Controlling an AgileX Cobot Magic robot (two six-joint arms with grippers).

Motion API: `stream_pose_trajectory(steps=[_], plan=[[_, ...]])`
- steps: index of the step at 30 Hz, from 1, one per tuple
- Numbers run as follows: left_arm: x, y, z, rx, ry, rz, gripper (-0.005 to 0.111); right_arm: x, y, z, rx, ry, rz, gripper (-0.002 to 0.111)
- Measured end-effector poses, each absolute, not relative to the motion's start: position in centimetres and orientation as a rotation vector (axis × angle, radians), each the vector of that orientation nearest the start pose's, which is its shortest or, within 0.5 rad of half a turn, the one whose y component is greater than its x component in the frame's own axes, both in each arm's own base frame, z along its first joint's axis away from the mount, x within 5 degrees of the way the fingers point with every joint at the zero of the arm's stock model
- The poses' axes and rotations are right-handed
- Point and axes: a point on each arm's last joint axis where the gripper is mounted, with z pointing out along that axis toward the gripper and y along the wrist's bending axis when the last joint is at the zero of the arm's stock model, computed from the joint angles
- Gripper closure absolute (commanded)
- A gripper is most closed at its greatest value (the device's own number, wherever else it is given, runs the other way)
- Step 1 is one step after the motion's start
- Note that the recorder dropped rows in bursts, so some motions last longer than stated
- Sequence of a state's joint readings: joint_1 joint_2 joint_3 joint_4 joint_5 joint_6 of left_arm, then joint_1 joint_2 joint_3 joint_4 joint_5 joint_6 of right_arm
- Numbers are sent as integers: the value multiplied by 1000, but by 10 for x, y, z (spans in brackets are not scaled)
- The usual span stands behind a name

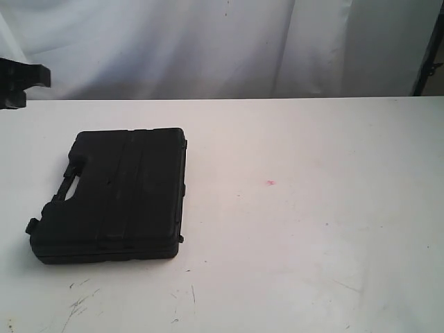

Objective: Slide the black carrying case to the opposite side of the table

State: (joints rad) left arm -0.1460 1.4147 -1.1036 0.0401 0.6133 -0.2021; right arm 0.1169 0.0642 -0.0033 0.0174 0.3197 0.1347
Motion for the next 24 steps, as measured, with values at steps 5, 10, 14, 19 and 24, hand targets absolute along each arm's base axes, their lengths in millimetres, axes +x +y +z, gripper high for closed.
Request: stream_pose_trajectory(steps=[5, 10, 14, 19, 24], plan=[[246, -35, 314, 5, 2228, -136, 107, 57, 7, 182, 28, 1868, 190, 108], [202, -28, 321, 14, 2122, -145, 107, 57, 7, 182, 28, 1868, 190, 108], [180, -25, 330, 13, 2059, -152, 107, 57, 7, 182, 28, 1868, 190, 108], [159, -22, 346, 11, 1963, -163, 107, 57, 7, 182, 28, 1868, 190, 108], [144, -19, 356, 22, 1896, -154, 107, 57, 7, 182, 28, 1868, 190, 108]])
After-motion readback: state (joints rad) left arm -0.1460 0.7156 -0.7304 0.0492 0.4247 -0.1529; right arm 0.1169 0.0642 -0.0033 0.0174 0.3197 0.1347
